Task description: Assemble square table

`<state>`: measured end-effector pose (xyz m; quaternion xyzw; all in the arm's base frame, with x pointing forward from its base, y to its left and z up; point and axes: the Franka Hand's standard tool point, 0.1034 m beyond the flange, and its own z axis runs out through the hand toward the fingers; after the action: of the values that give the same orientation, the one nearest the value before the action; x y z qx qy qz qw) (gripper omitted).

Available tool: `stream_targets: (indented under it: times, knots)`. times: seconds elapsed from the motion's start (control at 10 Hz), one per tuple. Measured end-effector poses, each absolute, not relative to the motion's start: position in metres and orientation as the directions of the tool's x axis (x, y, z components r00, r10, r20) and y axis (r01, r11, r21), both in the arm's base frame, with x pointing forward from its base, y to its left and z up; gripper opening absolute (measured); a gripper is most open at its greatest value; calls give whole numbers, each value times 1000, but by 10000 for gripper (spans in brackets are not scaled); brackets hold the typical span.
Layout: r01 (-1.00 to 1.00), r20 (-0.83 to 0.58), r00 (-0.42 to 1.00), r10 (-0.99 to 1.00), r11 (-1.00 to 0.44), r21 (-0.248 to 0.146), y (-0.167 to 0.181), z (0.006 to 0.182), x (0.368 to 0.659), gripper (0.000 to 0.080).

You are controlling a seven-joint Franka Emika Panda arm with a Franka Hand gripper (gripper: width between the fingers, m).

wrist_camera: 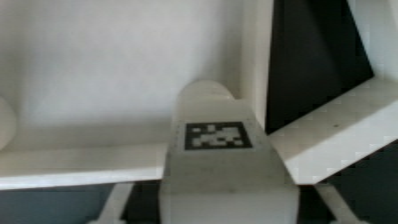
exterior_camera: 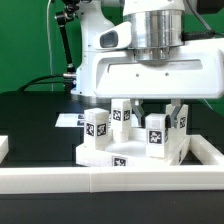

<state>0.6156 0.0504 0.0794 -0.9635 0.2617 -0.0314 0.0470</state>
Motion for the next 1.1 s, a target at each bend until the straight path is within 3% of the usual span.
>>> stream_targets:
  times: [0.5,0.7,1.1]
  knots:
    - [-660,13,746,-665,-743,-114,51,79,616,288]
    - [-772,-5,631,-776,-626,-113,50,79,615,290]
    - [-963,-65,259,-964,-253,-88,52,78,612,290]
